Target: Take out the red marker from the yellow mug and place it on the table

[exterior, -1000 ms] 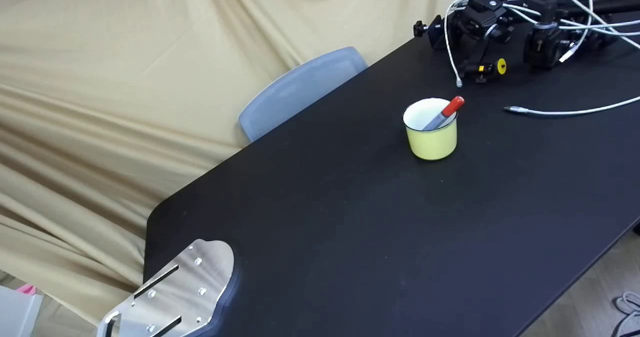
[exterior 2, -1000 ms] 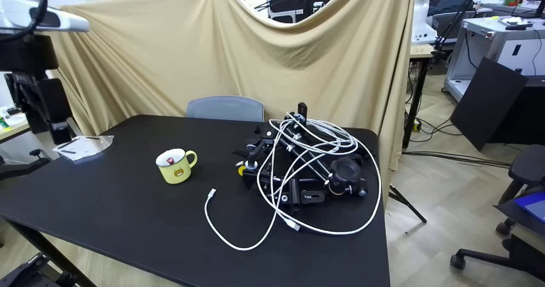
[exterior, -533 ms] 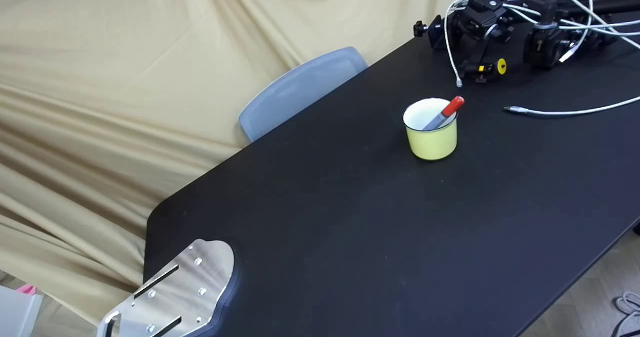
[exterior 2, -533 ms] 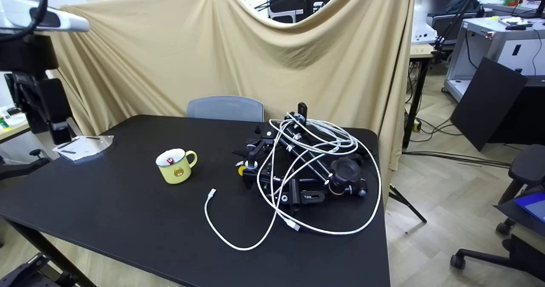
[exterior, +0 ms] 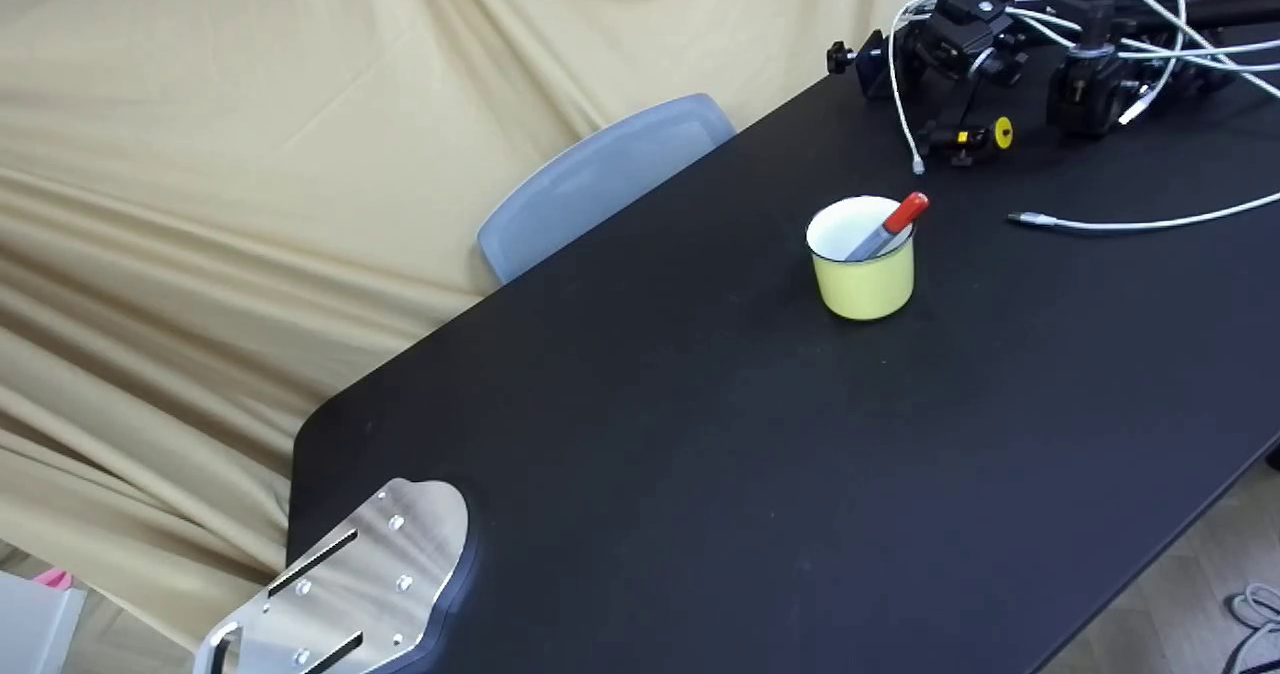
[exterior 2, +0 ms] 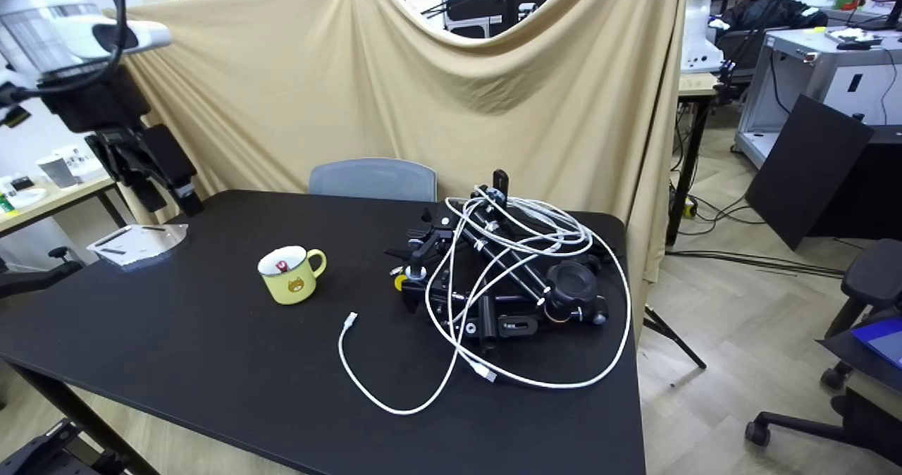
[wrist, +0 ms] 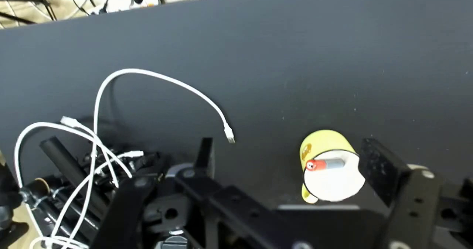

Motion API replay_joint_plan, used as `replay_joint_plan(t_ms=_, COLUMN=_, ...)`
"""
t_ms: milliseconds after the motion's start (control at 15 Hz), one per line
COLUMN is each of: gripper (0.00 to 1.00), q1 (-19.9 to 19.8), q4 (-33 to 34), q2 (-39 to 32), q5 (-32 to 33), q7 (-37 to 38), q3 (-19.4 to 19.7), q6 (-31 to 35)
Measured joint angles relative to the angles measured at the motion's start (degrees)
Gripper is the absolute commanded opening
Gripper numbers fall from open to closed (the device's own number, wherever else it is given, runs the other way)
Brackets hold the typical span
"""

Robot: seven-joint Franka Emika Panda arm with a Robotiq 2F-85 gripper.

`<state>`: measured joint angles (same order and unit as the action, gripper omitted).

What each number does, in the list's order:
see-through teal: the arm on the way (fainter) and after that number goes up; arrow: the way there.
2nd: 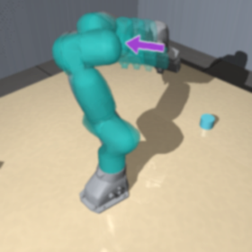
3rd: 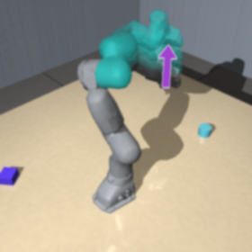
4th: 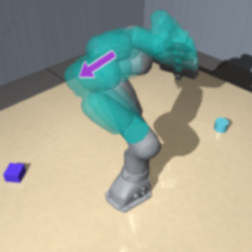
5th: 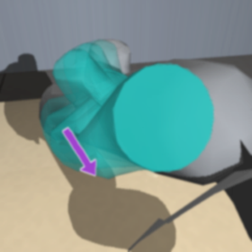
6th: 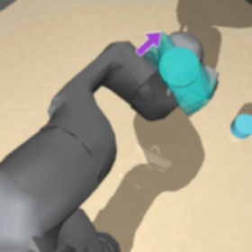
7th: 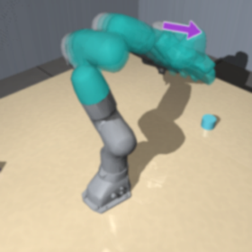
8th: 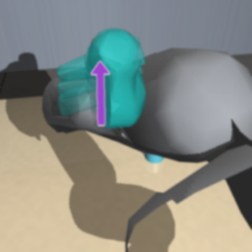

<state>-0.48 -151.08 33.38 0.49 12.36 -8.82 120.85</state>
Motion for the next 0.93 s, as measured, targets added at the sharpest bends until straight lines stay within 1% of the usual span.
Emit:
replay_joint_plan(t_ms=67, gripper=1.00, q1=0.1, q4=-0.4, q2=-1.7, q5=0.0, q7=0.0, q3=-0.4, q6=3.7)
replay_joint_plan(t_ms=200, gripper=1.00, q1=0.3, q4=-0.5, q2=-5.8, q5=-0.5, q7=-0.1, q3=-0.4, q6=9.0)
replay_joint_plan(t_ms=400, gripper=1.00, q1=0.5, q4=0.0, q2=-12.3, q5=-1.2, q7=-1.1, q3=0.7, q6=14.2)
replay_joint_plan(t_ms=533, gripper=1.00, q1=0.7, q4=0.9, q2=-16.3, q5=-2.1, q7=-3.3, q3=1.8, q6=15.7)
replay_joint_plan(t_ms=800, gripper=1.00, q1=1.7, q4=3.5, q2=-24.0, q5=-4.1, q7=-9.3, q3=3.5, q6=15.8)
replay_joint_plan(t_ms=933, gripper=1.00, q1=1.8, q4=3.9, q2=-25.5, q5=-4.0, q7=-9.4, q3=3.6, q6=15.9)
